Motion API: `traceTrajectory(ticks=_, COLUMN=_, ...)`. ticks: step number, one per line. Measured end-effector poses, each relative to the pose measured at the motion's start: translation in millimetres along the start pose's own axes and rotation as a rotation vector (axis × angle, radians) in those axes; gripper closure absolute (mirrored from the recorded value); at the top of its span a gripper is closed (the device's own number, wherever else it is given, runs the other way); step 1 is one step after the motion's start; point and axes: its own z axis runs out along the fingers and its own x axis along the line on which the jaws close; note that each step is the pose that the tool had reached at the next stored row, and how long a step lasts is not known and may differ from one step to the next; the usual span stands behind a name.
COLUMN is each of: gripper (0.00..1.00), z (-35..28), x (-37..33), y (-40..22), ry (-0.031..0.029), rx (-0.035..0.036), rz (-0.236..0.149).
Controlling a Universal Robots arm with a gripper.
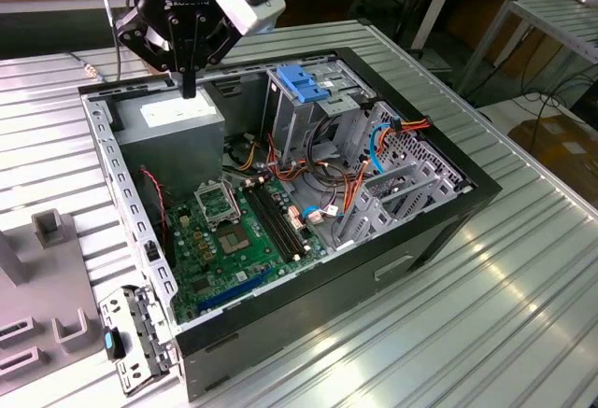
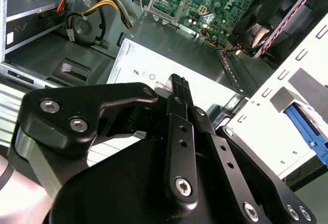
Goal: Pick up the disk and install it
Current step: 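Reach for the disk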
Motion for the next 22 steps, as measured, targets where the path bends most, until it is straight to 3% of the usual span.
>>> traceTrajectory(ticks=22, gripper=0.89, z=0.0, x=5.6, y=-0.4, ry=-0.0001, rx=0.0000, rz=0.000)
